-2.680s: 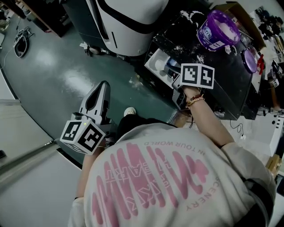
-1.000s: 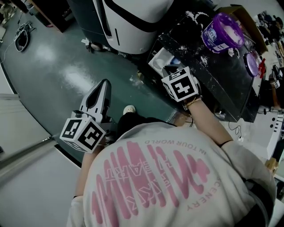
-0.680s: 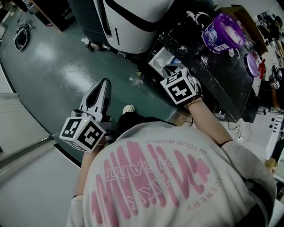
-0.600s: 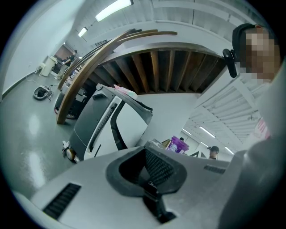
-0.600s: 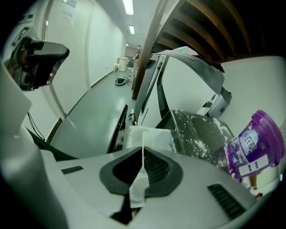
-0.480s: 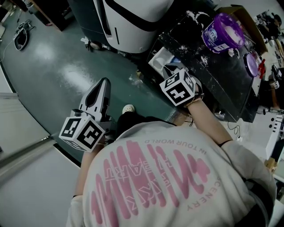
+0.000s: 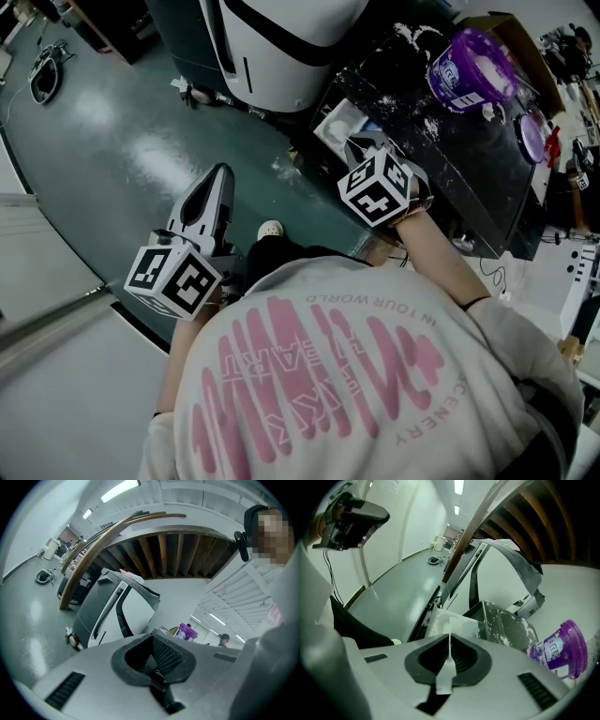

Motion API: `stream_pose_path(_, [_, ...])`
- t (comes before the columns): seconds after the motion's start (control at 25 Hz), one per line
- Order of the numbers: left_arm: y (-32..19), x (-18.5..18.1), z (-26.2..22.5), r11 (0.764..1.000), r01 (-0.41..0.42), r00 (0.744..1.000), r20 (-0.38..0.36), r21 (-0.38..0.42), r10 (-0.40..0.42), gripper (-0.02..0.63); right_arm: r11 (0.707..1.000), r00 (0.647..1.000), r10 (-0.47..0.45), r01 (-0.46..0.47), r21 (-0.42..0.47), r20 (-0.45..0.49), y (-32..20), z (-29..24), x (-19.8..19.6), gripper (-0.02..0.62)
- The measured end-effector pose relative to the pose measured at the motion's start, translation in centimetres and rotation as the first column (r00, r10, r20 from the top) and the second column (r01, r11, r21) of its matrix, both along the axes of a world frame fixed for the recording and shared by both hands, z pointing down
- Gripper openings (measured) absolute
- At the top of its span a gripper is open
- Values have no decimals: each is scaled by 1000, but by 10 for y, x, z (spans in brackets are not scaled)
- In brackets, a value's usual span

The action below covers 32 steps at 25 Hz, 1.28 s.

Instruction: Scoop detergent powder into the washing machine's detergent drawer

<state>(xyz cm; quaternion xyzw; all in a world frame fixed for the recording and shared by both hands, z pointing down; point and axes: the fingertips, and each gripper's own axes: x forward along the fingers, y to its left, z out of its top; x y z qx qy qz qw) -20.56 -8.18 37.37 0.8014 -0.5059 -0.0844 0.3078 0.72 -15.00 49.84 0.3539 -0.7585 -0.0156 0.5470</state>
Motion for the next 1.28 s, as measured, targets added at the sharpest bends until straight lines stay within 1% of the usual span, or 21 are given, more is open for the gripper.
stream_pose_path(0.24, [3, 0, -1, 1000, 3, 1000, -1, 1, -3, 3, 999, 998, -35, 37, 33, -50, 1, 0, 2, 6])
stream_pose_path(0.4, [6, -1, -1, 1000, 7, 1000, -4, 3, -7, 3, 996, 992, -66, 71, 52, -103, 2, 2, 3, 7])
stream_pose_path(0.64, [10, -2, -1, 1000, 12, 1000, -8, 2, -12, 3, 993, 983, -83, 95, 66, -161, 1, 2, 7, 6])
stream_pose_path(1.12, [19, -4, -2, 1000, 25, 1000, -19, 13, -25, 3, 982, 964, -121, 151, 112, -236, 1, -6, 6, 6])
stream_pose_path(1.28, [22, -3, -3, 999, 29, 999, -22, 18, -28, 3, 975, 951, -144, 184, 125, -274, 1, -9, 7, 6])
